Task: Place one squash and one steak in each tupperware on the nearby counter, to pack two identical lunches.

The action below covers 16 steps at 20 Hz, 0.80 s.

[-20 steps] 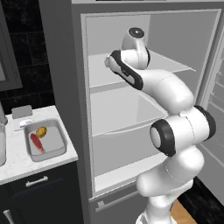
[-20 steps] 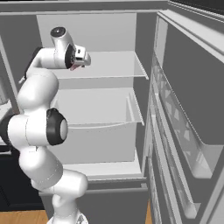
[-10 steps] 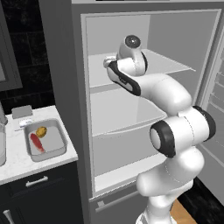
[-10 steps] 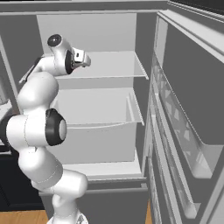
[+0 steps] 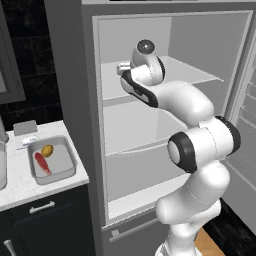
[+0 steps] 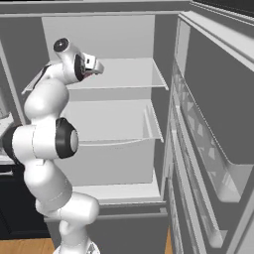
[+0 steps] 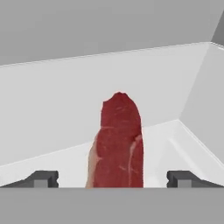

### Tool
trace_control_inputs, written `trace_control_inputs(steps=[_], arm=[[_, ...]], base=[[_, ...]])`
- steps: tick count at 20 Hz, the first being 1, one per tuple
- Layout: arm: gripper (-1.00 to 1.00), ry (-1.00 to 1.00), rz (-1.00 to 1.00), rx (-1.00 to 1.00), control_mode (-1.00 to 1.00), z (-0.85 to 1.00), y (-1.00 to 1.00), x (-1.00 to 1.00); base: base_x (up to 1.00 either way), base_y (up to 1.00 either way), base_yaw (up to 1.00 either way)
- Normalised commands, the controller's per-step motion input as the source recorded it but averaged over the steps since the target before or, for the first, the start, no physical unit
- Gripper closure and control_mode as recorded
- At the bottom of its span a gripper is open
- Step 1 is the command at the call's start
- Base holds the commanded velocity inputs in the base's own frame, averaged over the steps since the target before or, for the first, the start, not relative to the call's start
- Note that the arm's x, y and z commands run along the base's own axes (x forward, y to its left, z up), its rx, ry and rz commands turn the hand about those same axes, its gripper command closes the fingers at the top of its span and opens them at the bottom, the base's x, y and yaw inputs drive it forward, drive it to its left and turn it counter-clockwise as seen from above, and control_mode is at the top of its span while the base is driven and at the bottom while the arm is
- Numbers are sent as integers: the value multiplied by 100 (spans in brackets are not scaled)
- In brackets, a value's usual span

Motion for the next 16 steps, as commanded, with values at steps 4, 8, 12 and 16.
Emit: trace_control_inputs(steps=[4, 8, 12, 16], arm=[[-100, -4, 0, 0, -100, -26, -6, -48], [-100, -7, -1, 0, -100, -46, -1, -27], [-100, -1, 0, 0, -100, -41, 0, -3], [-100, 2, 0, 0, -100, -9, 0, 3]], base=[[0, 0, 0], [0, 0, 0], [0, 0, 0], [0, 0, 0]])
